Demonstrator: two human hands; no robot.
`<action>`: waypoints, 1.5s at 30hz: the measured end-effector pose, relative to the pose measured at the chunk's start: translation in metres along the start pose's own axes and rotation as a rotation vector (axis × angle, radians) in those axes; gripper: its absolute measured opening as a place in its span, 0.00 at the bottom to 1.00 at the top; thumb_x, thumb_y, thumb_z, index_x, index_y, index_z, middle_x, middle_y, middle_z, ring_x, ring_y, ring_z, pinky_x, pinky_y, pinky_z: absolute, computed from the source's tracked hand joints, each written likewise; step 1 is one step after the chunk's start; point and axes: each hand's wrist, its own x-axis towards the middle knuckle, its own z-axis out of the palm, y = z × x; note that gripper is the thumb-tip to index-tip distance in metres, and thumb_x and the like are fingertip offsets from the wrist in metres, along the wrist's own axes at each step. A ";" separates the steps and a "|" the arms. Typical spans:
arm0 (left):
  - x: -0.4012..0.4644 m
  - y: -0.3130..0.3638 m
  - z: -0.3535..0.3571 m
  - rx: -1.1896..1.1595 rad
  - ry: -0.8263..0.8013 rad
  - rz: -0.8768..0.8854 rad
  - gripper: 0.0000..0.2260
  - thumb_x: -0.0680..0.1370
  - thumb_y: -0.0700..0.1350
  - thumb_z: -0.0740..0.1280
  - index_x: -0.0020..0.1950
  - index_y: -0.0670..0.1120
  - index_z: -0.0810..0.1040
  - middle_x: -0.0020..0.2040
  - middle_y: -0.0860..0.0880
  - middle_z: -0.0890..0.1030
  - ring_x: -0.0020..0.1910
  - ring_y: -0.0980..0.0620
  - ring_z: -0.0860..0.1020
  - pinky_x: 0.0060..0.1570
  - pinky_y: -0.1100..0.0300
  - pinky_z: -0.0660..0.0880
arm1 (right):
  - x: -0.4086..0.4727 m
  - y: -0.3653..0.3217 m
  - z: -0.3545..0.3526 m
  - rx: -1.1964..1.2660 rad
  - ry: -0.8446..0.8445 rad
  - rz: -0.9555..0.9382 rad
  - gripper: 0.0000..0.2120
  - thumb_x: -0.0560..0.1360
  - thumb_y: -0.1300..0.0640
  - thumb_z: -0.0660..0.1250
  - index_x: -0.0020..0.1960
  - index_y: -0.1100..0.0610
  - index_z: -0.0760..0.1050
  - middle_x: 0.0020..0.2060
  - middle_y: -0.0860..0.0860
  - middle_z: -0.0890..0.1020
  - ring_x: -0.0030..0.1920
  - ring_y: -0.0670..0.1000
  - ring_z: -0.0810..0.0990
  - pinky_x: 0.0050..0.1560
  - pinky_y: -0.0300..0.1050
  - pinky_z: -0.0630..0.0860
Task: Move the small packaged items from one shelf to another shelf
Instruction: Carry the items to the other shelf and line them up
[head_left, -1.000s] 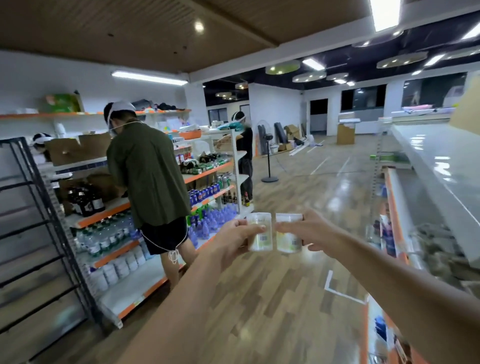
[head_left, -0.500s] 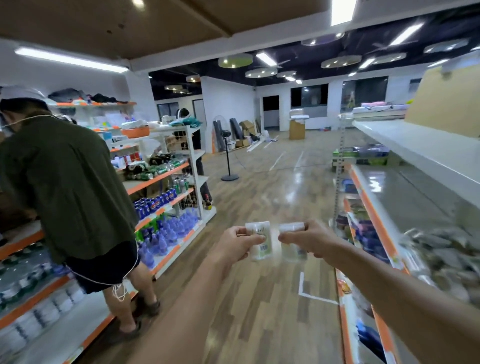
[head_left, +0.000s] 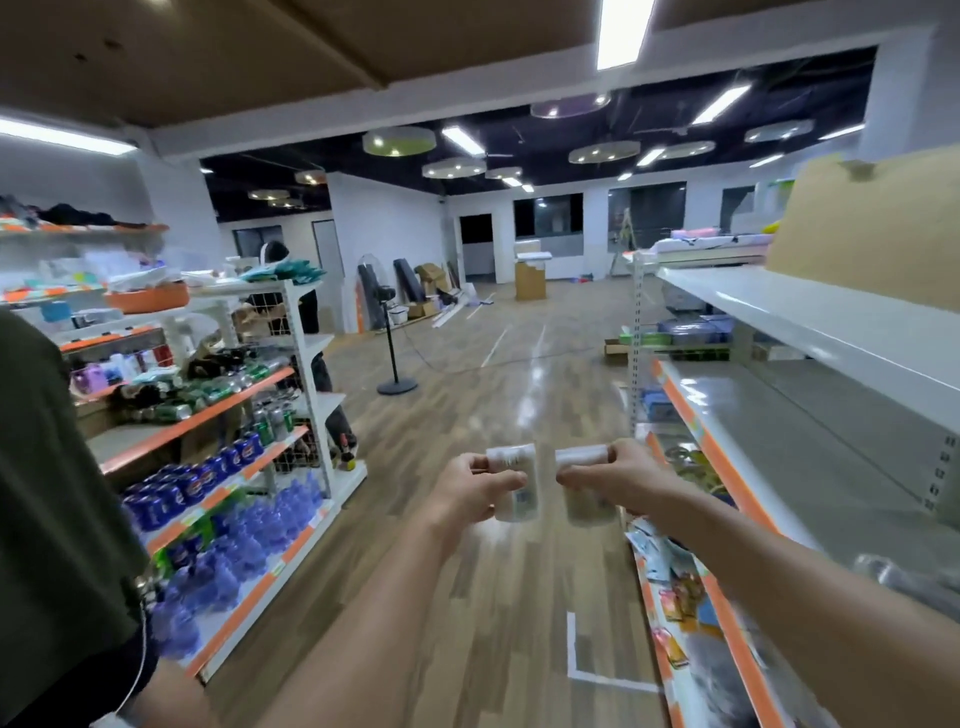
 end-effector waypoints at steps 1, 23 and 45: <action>0.020 0.000 0.001 -0.004 -0.010 -0.008 0.07 0.73 0.41 0.75 0.50 0.46 0.81 0.51 0.46 0.85 0.50 0.48 0.84 0.55 0.50 0.79 | 0.017 0.002 -0.002 -0.003 0.008 0.000 0.10 0.67 0.51 0.78 0.36 0.56 0.82 0.27 0.47 0.80 0.31 0.47 0.77 0.30 0.39 0.71; 0.484 0.003 0.018 0.048 -0.271 -0.006 0.06 0.74 0.39 0.73 0.50 0.42 0.82 0.49 0.43 0.84 0.48 0.47 0.80 0.55 0.49 0.76 | 0.441 0.054 -0.017 -0.113 0.308 0.181 0.20 0.61 0.37 0.78 0.33 0.51 0.75 0.24 0.44 0.78 0.30 0.42 0.76 0.28 0.39 0.65; 0.920 0.020 0.207 0.064 -0.476 0.032 0.07 0.74 0.42 0.75 0.49 0.47 0.79 0.48 0.46 0.82 0.47 0.51 0.77 0.41 0.59 0.72 | 0.827 0.180 -0.187 -0.089 0.468 0.349 0.23 0.63 0.41 0.79 0.36 0.53 0.68 0.26 0.46 0.72 0.24 0.45 0.69 0.23 0.38 0.62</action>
